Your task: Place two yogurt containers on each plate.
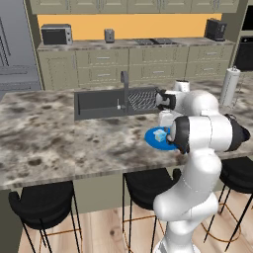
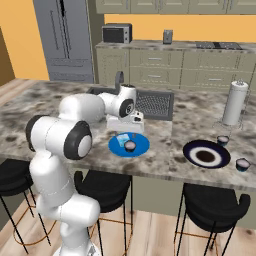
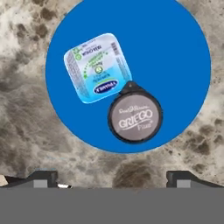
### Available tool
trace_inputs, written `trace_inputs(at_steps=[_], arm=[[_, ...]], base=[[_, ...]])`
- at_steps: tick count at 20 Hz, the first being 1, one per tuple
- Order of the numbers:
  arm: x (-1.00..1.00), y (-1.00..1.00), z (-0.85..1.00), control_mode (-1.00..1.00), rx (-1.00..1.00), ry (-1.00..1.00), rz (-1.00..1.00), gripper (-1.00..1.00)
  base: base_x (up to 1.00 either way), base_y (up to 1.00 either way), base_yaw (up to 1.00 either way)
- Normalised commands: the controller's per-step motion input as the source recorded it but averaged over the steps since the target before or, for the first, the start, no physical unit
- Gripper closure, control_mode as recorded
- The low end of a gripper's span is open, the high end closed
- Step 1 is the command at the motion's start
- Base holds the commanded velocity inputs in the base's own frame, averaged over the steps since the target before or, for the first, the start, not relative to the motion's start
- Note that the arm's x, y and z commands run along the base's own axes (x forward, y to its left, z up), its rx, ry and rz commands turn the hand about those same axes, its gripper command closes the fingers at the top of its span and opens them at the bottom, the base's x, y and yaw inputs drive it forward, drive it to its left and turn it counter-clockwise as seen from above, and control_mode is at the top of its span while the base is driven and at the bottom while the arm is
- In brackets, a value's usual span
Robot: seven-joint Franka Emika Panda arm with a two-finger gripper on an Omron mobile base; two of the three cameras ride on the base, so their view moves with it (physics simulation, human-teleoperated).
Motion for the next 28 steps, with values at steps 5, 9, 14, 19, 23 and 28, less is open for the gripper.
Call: trace_inputs(at_steps=[5,9,14,19,23,28], arm=[[-0.62,0.45,0.59,-1.00,0.00,0.00,0.00,-1.00],[-0.57,0.43,0.64,-1.00,-0.01,0.00,0.00,-1.00],[-0.60,0.39,0.45,-1.00,-0.03,0.00,-0.08,-1.00],[-0.60,0.25,0.30,-1.00,-0.02,-0.02,-0.26,-1.00],[-0.39,0.06,0.25,-1.00,0.00,-0.01,-0.18,-1.00],[-0.32,0.07,0.11,-1.00,0.00,-0.05,0.07,-1.00]], base=[[0.00,0.00,0.00],[0.00,0.00,0.00],[0.00,0.00,0.00],[0.00,0.00,0.00],[0.00,0.00,0.00],[0.00,0.00,0.00]])
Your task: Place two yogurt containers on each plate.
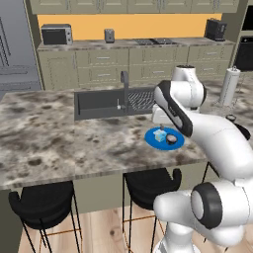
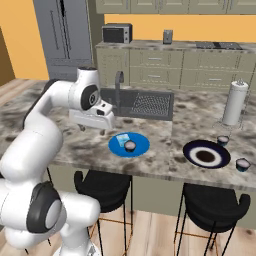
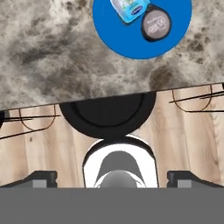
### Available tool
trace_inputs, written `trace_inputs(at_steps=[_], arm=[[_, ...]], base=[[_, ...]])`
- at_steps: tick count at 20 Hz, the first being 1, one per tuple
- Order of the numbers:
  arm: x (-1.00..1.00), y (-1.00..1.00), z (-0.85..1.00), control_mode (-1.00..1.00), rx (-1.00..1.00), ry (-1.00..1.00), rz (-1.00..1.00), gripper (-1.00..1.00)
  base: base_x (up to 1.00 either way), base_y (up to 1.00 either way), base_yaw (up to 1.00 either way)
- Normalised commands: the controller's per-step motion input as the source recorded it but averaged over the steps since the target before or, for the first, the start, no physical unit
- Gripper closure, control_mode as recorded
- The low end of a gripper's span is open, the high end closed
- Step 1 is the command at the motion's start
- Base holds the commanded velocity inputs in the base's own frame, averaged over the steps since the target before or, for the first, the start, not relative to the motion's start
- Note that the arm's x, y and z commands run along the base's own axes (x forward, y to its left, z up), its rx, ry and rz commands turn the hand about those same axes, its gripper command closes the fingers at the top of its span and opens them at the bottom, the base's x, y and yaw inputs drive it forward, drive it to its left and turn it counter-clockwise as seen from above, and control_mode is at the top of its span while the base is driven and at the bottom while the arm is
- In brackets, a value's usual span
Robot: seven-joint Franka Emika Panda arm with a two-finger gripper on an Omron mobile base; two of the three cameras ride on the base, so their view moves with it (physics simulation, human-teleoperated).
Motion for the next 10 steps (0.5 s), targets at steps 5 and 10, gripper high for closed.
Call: trace_inputs(at_steps=[5,10], arm=[[-0.28,0.15,0.26,-1.00,0.00,-0.05,0.03,-1.00],[-0.27,0.01,0.07,-1.00,0.00,-0.10,0.07,-1.00]], base=[[0.00,0.00,0.00],[0.00,0.00,0.00]])
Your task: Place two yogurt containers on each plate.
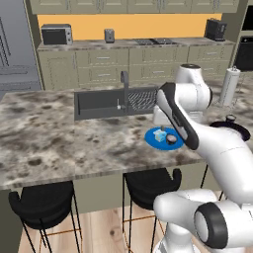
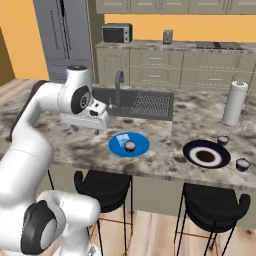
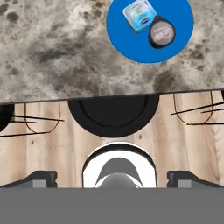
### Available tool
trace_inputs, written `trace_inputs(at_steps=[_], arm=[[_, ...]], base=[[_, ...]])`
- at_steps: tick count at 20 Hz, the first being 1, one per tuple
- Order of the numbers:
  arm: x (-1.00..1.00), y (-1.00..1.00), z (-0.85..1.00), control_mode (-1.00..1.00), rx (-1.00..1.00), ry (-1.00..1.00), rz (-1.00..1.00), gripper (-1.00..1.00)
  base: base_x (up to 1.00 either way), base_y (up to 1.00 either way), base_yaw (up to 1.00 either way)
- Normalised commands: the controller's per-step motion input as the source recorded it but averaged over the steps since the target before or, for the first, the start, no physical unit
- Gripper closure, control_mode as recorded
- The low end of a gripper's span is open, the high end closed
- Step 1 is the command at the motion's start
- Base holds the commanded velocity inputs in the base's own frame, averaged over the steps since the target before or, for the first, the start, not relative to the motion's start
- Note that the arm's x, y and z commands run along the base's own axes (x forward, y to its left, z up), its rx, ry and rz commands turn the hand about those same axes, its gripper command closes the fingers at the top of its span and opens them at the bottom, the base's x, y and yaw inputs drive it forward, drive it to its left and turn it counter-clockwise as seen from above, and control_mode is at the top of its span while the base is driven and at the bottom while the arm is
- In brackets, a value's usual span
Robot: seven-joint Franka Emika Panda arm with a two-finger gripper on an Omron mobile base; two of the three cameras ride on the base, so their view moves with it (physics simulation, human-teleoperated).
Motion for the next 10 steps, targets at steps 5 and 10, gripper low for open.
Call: trace_inputs(at_steps=[5,10], arm=[[-0.28,0.06,0.07,-1.00,0.00,-0.17,0.05,-1.00],[-0.02,0.05,0.04,1.00,0.00,-0.08,0.00,-1.00]], base=[[0.00,0.00,0.00],[-0.01,0.00,0.00]])
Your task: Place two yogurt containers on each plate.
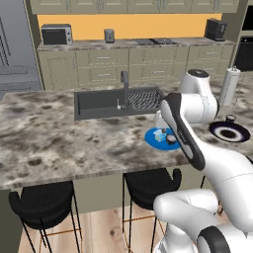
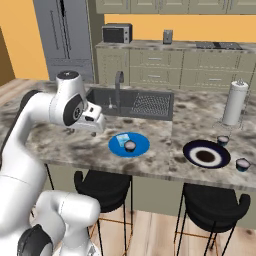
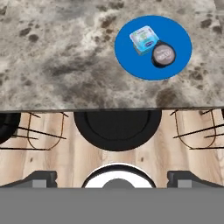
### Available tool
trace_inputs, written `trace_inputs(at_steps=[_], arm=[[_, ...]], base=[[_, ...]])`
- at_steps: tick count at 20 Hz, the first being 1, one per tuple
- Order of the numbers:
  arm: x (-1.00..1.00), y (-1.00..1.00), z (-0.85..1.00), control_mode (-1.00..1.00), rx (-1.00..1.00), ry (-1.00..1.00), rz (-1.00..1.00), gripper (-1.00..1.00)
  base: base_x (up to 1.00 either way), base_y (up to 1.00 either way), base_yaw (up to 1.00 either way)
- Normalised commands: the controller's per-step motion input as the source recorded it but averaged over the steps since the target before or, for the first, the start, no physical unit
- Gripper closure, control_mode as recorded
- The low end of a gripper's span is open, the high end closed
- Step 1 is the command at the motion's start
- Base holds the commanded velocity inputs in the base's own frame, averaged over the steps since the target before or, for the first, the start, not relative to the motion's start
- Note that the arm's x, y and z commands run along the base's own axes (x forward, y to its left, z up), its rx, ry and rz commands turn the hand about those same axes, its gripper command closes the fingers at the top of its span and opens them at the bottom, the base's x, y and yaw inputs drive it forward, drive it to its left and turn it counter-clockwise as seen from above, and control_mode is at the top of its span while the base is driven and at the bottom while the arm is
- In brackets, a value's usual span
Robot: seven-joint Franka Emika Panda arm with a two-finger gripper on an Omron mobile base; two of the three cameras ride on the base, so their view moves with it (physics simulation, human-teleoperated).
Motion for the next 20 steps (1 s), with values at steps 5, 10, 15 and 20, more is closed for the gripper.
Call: trace_inputs(at_steps=[5,10,15,20], arm=[[0.00,0.00,0.00,1.00,0.00,0.00,0.00,-1.00],[0.00,0.00,0.00,1.00,0.00,0.00,0.00,-1.00],[0.00,0.00,0.00,1.00,0.00,0.00,0.00,-1.00],[0.00,0.00,0.00,1.00,0.00,0.00,0.00,-1.00]], base=[[-0.20,-0.54,0.00],[-0.03,-0.88,0.00],[-0.03,-0.98,-0.01],[0.00,-0.96,-0.01]])
